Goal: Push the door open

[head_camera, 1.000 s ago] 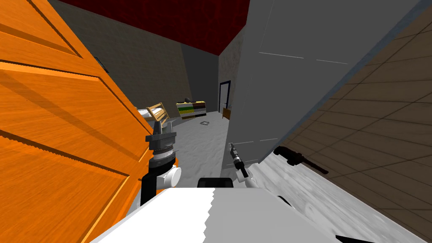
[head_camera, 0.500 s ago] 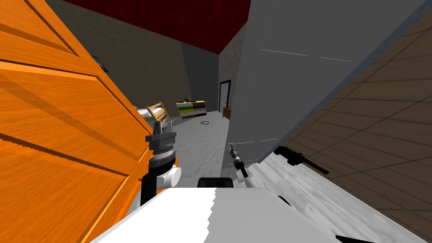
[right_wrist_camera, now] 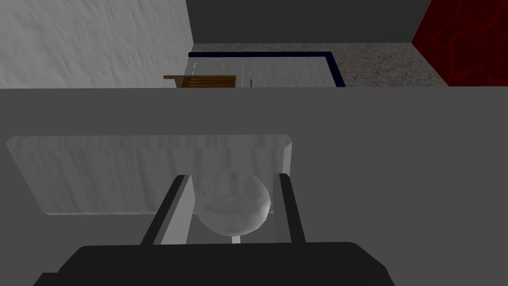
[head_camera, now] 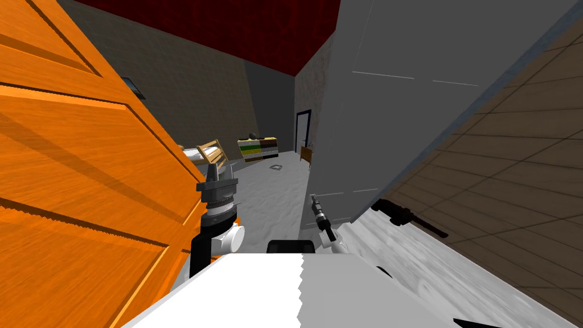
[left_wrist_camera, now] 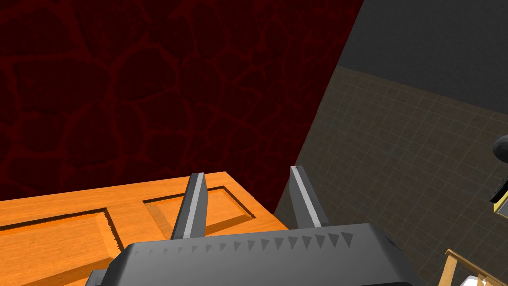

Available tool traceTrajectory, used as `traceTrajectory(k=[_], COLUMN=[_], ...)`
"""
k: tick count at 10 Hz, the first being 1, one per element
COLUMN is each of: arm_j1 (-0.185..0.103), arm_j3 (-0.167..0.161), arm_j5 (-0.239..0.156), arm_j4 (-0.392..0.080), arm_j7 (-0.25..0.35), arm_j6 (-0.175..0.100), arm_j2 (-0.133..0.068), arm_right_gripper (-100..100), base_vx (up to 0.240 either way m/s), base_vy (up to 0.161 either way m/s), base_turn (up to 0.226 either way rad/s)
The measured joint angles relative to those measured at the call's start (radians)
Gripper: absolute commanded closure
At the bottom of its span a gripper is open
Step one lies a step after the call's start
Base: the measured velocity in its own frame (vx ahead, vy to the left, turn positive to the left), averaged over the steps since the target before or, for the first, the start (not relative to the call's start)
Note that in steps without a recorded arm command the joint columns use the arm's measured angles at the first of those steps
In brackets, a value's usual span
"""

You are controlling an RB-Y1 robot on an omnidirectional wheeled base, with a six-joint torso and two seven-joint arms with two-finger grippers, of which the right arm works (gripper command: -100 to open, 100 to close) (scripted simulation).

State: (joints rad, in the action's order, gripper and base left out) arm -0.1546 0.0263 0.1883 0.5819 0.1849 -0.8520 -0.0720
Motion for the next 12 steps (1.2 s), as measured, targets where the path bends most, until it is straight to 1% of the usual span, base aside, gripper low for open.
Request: traceTrajectory(k=[2,3,4,5,6,7,8,9,10,11,12], arm_j1=[-0.022,-0.027,-0.017,-0.012,0.012,0.014,0.002,0.004,-0.012,-0.006,0.014], arm_j3=[0.017,0.024,0.024,0.029,0.034,0.039,0.044,0.053,0.067,0.075,0.081], arm_j5=[-0.012,-0.017,-0.016,-0.021,-0.024,-0.028,-0.031,-0.038,-0.047,-0.053,-0.057], arm_j4=[-0.032,-0.031,-0.001,0.006,0.038,0.043,0.025,0.028,-0.008,-0.005,0.036], arm_j7=[-0.008,-0.014,-0.013,-0.015,-0.016,-0.016,-0.017,-0.02,-0.029,-0.036,-0.038], arm_j6=[-0.007,-0.01,-0.001,0.005,0.024,0.034,0.025,0.026,0.015,0.015,0.038], arm_j2=[-0.003,-0.004,-0.005,-0.005,-0.006,-0.01,-0.013,-0.016,-0.016,-0.015,-0.013], arm_right_gripper=[100,100,100,100,100,100,100,100,100,100,100], base_vx=[0.187,0.056,0.119,0.186,0.137,0.056,0.094,0.18,0.2,0.211,0.145], base_vy=[0.052,0.029,0.035,0.101,0.089,0.022,0.051,0.094,0.068,0.078,0.063], base_turn=[-0.027,0.007,-0.054,-0.062,-0.046,-0.002,-0.044,-0.069,-0.06,-0.07,-0.02])
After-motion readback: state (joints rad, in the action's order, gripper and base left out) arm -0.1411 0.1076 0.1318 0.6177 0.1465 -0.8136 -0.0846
